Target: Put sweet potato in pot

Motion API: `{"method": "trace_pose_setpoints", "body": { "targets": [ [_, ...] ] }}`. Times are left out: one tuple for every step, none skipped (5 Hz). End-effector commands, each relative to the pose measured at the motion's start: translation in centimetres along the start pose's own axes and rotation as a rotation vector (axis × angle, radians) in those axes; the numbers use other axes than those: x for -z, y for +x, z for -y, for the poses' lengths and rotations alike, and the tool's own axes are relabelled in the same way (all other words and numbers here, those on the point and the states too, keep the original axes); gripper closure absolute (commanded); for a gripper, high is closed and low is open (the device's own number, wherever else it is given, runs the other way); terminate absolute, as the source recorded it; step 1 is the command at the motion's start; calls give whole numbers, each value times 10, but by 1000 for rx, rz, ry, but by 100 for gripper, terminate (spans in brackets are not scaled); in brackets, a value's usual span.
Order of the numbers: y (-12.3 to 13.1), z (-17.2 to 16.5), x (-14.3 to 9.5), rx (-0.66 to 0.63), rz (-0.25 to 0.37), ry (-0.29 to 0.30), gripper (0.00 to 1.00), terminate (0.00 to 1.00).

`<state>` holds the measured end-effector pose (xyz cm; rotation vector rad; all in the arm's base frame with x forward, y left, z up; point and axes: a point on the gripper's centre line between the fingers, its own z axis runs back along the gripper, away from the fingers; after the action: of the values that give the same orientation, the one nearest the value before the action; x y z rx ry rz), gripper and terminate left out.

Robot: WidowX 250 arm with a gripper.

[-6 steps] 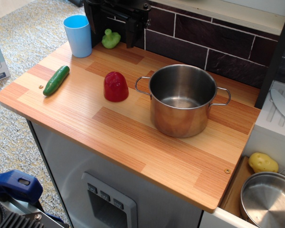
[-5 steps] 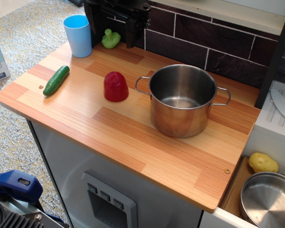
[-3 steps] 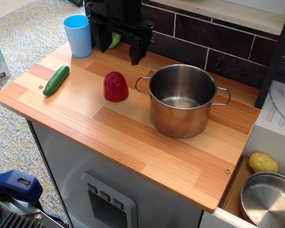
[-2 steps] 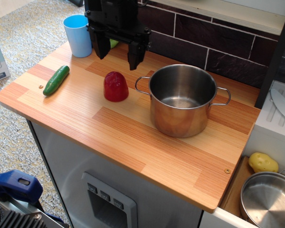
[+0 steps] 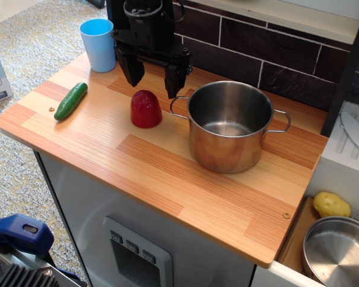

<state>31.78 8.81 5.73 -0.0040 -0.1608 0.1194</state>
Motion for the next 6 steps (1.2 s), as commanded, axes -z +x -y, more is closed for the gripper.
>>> {"method": "trace_pose_setpoints", "body": {
  "targets": [
    [2,-5,6,4,31,-16,0,0],
    [-2,-5,16,-1,25,-39,0,0],
    [-7,-5,25,-4,28,-53,0,0],
    [-7,-4,34,-13,36,-62,100,0],
    [-7,-5,35,-11,30,-64,100,0],
    [-5,-8,21,-4,20,-31,100,0]
  ]
}}
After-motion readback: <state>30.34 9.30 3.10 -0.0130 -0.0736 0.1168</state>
